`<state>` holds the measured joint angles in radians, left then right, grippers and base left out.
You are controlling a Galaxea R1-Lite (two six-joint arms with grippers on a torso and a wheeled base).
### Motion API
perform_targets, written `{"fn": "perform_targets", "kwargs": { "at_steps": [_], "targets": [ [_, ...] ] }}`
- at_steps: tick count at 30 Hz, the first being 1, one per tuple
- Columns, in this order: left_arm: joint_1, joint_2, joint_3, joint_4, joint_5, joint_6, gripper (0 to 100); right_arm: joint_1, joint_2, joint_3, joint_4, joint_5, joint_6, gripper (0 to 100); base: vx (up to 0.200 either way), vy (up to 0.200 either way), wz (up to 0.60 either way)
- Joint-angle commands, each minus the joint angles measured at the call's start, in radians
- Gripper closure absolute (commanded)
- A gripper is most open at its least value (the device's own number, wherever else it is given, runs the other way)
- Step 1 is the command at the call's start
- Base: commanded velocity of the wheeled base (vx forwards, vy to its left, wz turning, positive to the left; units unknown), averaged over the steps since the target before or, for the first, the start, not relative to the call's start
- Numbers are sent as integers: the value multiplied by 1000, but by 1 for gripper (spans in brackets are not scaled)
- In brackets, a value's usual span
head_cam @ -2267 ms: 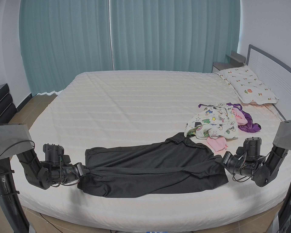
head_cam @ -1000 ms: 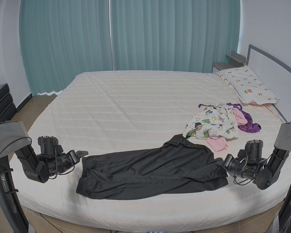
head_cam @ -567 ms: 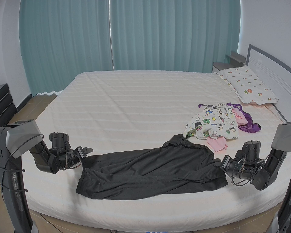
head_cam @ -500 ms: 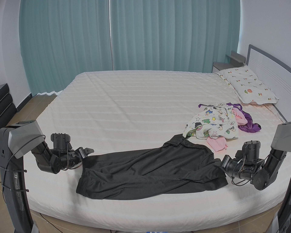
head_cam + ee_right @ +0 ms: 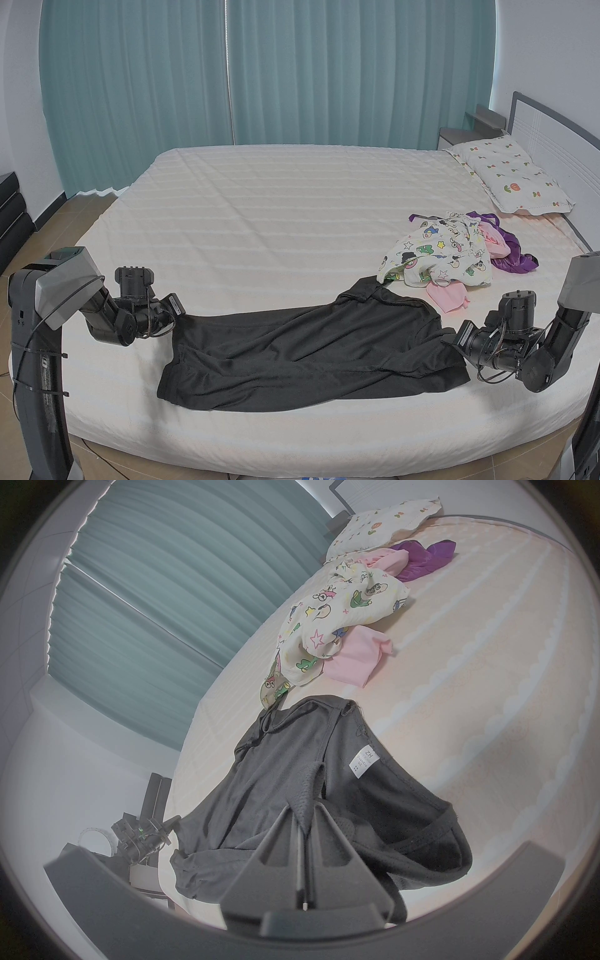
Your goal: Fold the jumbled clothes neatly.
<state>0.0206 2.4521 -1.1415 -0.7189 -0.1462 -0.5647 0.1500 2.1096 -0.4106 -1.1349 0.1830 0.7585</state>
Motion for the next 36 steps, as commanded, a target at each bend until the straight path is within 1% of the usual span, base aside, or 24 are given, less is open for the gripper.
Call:
{"fn": "perform_targets", "kwargs": {
  "at_steps": [1,6,12,18,19,26,30,32,33,36],
  "targets": [
    [10,16,-80,3,25,-1,100,0,-6,-2,0,0,-1,100,0,0,0],
    [16,61,-181,3,57,-1,100,0,-5,-2,0,0,1,100,0,0,0],
    [16,97,-261,3,65,-1,100,2,-6,-4,-3,-20,-1,100,0,0,0],
    [15,122,-274,7,66,-1,100,5,-5,-4,-3,-20,-1,100,0,0,0],
    [15,125,-276,10,66,-1,0,5,-3,-4,-3,-20,-1,100,0,0,0],
    [16,123,-268,36,68,-4,0,8,-2,4,-3,-20,1,100,0,0,0],
    [18,65,-224,39,68,-58,0,8,-6,7,-3,-20,2,100,0,0,0],
    [18,-27,-132,39,56,-98,0,8,-8,6,-3,-20,4,100,0,0,0],
    [15,-71,-73,36,53,-103,0,8,-8,3,-3,-20,4,100,0,0,0],
    [-5,-142,34,26,51,-100,0,10,-3,-2,-3,-20,4,100,0,0,0]
  ]
}}
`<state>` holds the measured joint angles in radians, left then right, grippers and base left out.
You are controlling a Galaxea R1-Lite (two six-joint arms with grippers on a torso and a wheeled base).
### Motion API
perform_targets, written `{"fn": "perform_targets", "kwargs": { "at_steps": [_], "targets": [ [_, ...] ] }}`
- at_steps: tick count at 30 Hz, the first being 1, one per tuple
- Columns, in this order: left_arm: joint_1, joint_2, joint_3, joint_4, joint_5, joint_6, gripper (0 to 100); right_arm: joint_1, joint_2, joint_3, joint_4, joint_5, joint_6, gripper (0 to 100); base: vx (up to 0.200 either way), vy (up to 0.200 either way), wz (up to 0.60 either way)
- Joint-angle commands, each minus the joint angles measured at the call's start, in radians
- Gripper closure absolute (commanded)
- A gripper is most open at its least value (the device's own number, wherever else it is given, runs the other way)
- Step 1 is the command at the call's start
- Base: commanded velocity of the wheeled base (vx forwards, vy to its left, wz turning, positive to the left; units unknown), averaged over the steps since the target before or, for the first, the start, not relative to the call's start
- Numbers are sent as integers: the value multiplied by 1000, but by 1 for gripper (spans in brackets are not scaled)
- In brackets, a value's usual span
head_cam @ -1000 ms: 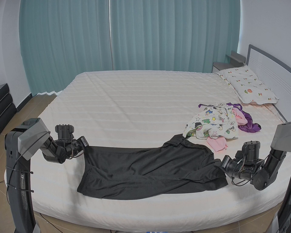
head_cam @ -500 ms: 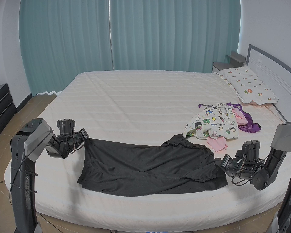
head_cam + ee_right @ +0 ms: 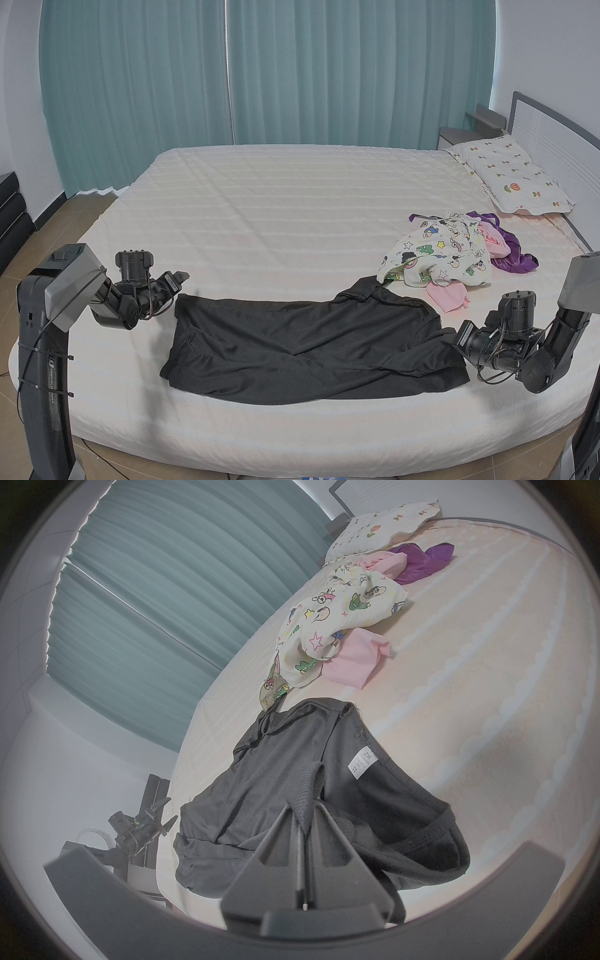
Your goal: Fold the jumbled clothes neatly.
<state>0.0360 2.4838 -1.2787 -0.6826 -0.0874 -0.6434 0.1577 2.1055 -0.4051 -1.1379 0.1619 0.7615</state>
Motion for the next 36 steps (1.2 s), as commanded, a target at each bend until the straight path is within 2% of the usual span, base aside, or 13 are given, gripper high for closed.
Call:
{"fn": "perform_targets", "kwargs": {
  "at_steps": [1,10,15,21,29,36],
  "targets": [
    [-39,-226,242,-11,-12,-27,0,5,7,-9,0,1,1,100,0,0,0],
    [-105,-442,598,-94,-117,-41,0,37,16,-11,-2,-1,7,100,0,0,0],
    [-123,-456,705,-193,-124,-48,0,51,7,-12,-2,-22,7,100,0,0,0],
    [-137,-457,757,-230,-126,-55,0,54,4,-6,-2,-56,7,100,0,0,0],
    [-137,-468,779,-232,-124,-47,0,51,-36,5,-2,-58,30,100,0,0,0],
    [-140,-430,742,-233,-130,-38,0,62,-67,12,1,-61,33,100,0,0,0]
  ]
}}
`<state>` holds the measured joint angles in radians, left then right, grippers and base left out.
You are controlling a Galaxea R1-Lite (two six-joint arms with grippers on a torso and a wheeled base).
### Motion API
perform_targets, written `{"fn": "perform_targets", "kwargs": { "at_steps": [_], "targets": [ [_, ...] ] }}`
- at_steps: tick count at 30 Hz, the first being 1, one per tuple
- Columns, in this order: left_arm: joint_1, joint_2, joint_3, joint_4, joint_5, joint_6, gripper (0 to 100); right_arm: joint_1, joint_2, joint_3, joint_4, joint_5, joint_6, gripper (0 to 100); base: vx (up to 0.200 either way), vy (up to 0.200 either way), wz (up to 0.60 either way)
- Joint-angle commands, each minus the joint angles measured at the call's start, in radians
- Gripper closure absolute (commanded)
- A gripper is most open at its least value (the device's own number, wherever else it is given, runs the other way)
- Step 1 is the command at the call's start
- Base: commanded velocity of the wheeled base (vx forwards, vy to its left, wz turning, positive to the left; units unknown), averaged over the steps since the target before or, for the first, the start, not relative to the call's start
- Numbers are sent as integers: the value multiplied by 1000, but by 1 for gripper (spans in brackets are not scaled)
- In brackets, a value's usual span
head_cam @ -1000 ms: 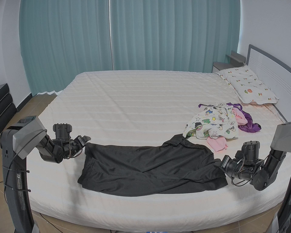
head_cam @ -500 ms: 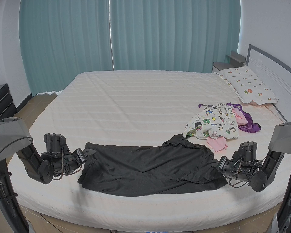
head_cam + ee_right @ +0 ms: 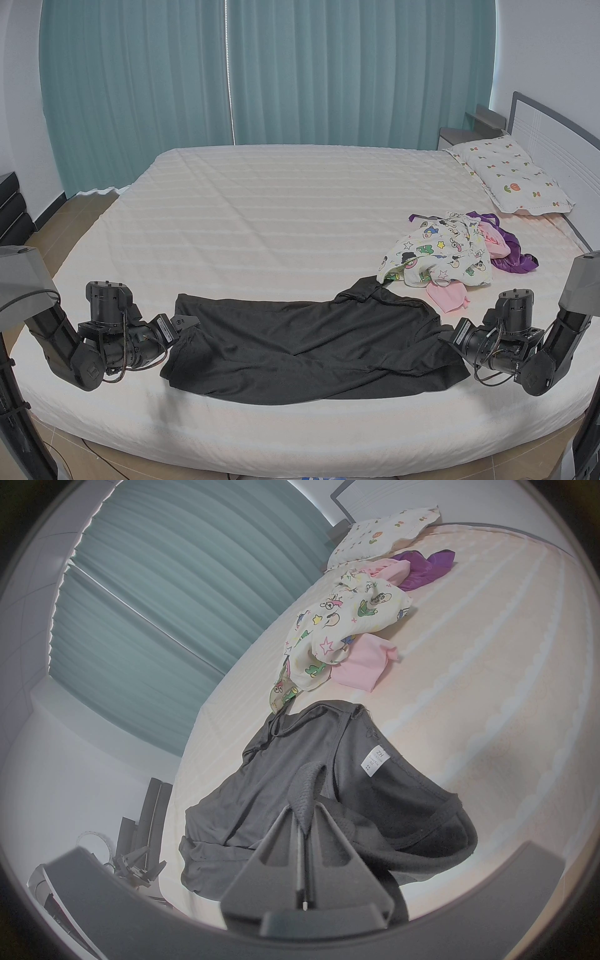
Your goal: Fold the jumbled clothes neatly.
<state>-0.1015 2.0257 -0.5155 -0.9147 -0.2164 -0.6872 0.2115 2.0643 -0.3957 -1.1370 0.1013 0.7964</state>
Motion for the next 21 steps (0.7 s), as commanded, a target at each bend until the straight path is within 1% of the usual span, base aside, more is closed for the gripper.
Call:
{"fn": "perform_targets", "kwargs": {
  "at_steps": [1,5,8,15,21],
  "targets": [
    [-3,42,-34,0,-1,17,0,11,-29,3,0,0,-2,100,0,0,0],
    [-3,90,-58,0,-1,86,0,14,-29,11,0,0,-6,100,0,0,0],
    [-1,134,-101,2,0,132,0,14,-24,6,0,0,-6,100,0,0,0],
    [-9,179,-178,10,2,138,0,16,-26,12,0,0,-6,100,0,0,0],
    [-12,249,-238,13,11,176,0,20,-26,12,0,0,-6,100,0,0,0]
  ]
}}
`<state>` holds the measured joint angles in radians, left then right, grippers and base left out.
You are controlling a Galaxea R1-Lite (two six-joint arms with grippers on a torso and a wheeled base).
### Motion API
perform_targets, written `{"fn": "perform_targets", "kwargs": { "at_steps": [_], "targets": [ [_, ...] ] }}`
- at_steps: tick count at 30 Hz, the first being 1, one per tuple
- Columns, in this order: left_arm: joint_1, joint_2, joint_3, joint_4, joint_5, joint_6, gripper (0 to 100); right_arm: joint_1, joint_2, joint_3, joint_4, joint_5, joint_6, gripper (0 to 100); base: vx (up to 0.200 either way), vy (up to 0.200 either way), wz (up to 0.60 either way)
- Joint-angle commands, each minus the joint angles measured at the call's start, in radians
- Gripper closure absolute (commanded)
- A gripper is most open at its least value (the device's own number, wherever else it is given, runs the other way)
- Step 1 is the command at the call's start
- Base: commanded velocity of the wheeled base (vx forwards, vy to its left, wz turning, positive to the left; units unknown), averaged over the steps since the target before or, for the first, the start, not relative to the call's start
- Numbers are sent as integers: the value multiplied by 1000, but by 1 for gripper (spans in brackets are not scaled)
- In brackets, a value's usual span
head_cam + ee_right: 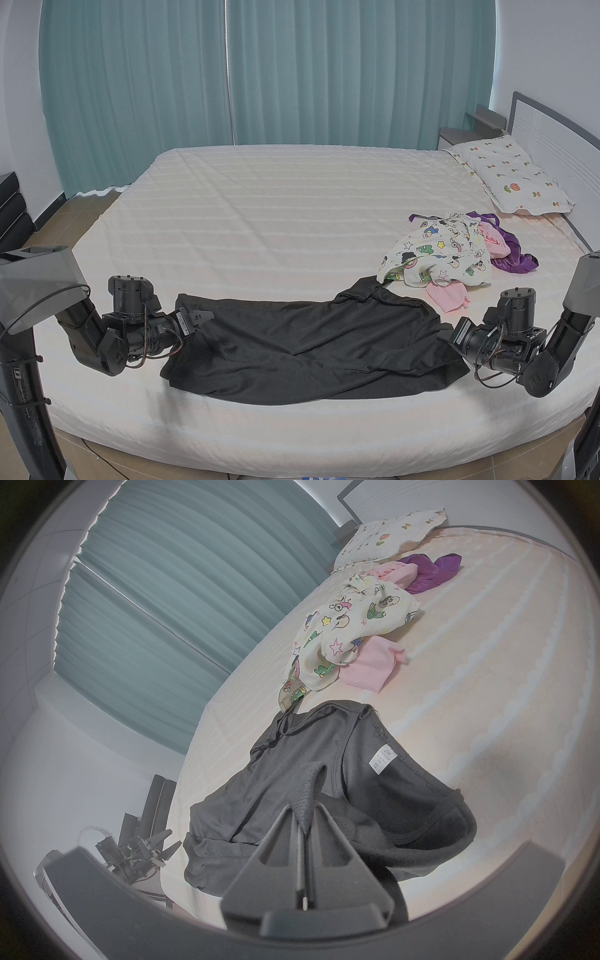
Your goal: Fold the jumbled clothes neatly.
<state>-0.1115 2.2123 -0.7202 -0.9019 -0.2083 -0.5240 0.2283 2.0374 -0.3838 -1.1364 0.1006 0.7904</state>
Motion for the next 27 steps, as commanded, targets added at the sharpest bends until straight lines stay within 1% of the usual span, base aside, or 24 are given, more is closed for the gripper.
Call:
{"fn": "perform_targets", "kwargs": {
  "at_steps": [1,12,13,18,21,27],
  "targets": [
    [-2,69,-36,0,4,13,0,5,1,2,0,1,-2,100,0,0,0],
    [-2,78,-38,0,7,16,0,3,1,2,0,1,-2,100,0,0,0],
    [-2,78,-35,0,7,16,100,3,1,0,0,1,-2,100,0,0,0],
    [0,72,-27,0,10,18,100,3,3,0,0,1,-2,100,0,0,0],
    [10,72,-15,-3,50,42,100,3,4,-1,0,1,-2,100,0,0,0],
    [24,44,33,-9,58,49,100,2,6,-3,-2,1,-2,100,0,0,0]
  ]
}}
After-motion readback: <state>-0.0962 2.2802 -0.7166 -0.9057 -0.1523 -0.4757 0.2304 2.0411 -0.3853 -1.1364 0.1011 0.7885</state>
